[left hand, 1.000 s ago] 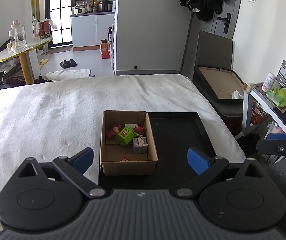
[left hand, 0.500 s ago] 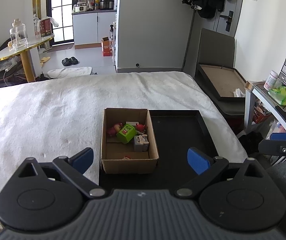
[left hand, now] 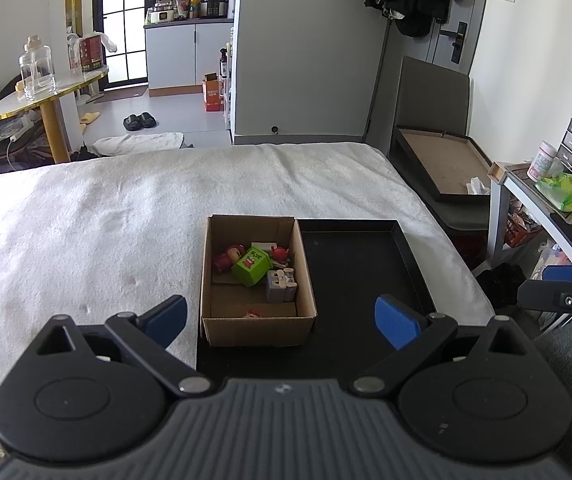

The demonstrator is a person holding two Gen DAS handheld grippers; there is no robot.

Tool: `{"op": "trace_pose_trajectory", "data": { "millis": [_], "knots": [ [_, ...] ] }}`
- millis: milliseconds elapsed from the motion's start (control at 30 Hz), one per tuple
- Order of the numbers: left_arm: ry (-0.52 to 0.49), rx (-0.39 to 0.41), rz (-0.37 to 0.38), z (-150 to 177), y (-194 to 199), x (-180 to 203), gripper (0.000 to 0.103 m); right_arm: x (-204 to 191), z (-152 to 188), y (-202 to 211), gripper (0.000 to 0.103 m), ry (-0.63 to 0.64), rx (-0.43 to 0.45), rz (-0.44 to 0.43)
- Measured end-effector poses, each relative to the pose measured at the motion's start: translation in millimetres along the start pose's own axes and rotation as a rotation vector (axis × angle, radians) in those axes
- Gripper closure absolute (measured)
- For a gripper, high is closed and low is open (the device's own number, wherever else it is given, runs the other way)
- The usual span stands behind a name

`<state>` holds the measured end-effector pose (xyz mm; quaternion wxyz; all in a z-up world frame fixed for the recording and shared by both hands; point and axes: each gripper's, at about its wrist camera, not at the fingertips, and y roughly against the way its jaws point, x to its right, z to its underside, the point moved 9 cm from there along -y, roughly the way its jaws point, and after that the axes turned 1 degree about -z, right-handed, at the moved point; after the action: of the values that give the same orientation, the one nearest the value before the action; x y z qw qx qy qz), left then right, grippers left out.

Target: Organize rigid objects

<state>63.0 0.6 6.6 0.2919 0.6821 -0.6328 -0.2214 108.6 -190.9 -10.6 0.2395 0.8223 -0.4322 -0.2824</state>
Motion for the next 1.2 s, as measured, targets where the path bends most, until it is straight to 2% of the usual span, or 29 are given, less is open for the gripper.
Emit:
{"op": "trace_pose_trajectory", "data": {
  "millis": [1200],
  "knots": [
    [-0.002,-0.003,-0.002,0.8,-0.8,3.8,0.003,4.2,0.8,6.0,0.0,0.002,-0.003,0.042]
  ]
}}
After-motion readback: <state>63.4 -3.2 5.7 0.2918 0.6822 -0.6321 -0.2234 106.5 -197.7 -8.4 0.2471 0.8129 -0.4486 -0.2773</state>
